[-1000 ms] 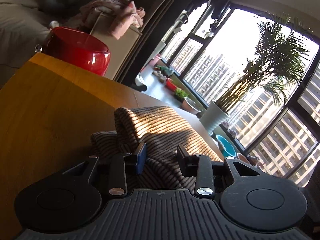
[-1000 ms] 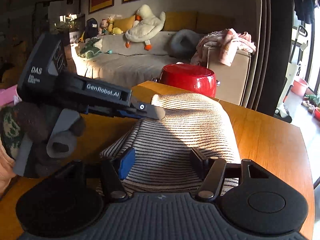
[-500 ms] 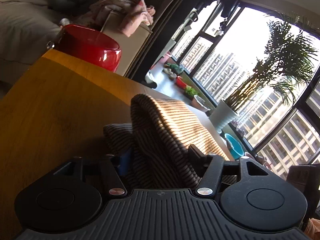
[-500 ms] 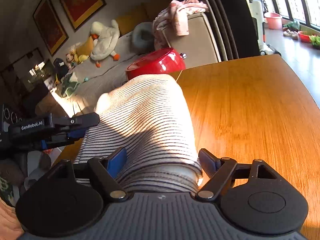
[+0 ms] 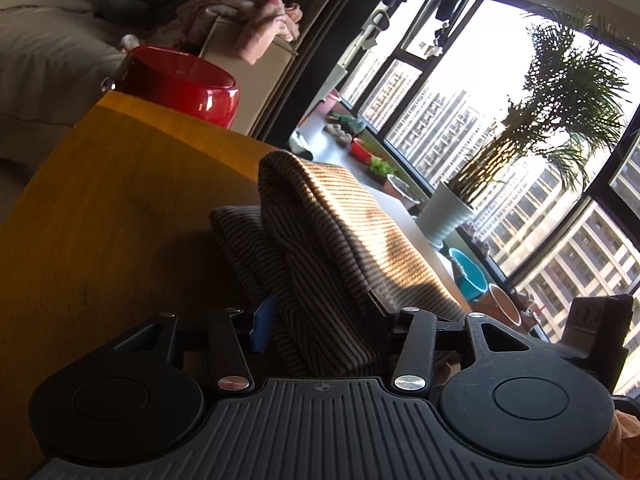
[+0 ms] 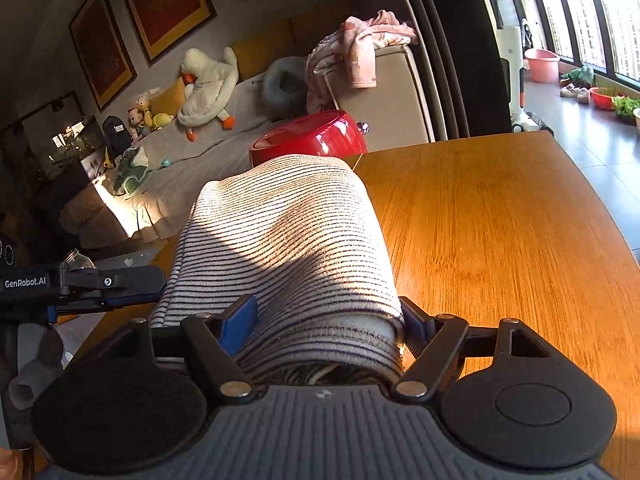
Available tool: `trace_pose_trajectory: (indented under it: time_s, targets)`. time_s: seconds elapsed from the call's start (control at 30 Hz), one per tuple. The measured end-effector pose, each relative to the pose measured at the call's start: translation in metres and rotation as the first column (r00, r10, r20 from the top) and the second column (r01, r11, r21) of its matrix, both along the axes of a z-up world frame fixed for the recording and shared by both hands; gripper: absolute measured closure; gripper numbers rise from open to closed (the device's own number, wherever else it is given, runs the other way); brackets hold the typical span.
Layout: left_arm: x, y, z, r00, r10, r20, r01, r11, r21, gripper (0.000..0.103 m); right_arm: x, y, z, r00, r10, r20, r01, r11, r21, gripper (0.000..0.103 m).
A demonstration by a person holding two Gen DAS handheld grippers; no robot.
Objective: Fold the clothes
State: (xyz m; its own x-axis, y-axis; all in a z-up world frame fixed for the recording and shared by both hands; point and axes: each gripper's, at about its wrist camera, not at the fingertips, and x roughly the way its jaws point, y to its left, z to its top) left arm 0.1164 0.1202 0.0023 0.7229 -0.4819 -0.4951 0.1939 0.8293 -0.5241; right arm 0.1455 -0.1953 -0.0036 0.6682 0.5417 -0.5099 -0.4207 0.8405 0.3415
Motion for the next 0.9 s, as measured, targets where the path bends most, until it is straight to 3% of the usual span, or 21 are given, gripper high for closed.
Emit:
trace_pose_trajectory:
  time_s: [0.07,0.13,0.27,0.43,0.57,0.9]
  targets:
    - [-0.002,-0.004,-0.006,1.0,-0.016,-0.014,0.016,1.0,0.001,0.059,-0.011,-0.001,0.002,1.0,0.001,0.03,-0.001,1.0,-0.016,0.028]
    - [-0.002,-0.008,-0.013,0.999,-0.023,-0.03,0.023,1.0,0.004,0.06,-0.018,0.002,0.004,0.998,0.008,0.059,-0.006,0.999,-0.043,0.036]
    - [0.016,-0.007,-0.023,0.999,0.016,-0.038,-0.016,1.0,-0.009,0.058,-0.018,0.018,0.007,0.995,-0.004,0.104,0.014,0.995,-0.096,0.037]
    - [0.041,0.002,-0.014,0.997,0.081,0.007,-0.081,0.993,0.084,0.057,0.009,0.044,0.007,0.992,-0.023,0.124,0.038,0.992,-0.12,0.037]
    - [0.05,0.012,-0.008,0.993,0.116,0.0,-0.115,0.989,0.088,0.057,0.027,0.063,0.007,0.991,-0.022,0.13,0.04,0.99,-0.137,0.034]
    - [0.028,0.001,0.031,0.991,0.105,0.079,-0.108,0.994,0.035,0.056,0.033,0.065,0.005,0.991,-0.005,0.13,0.023,0.99,-0.137,0.032]
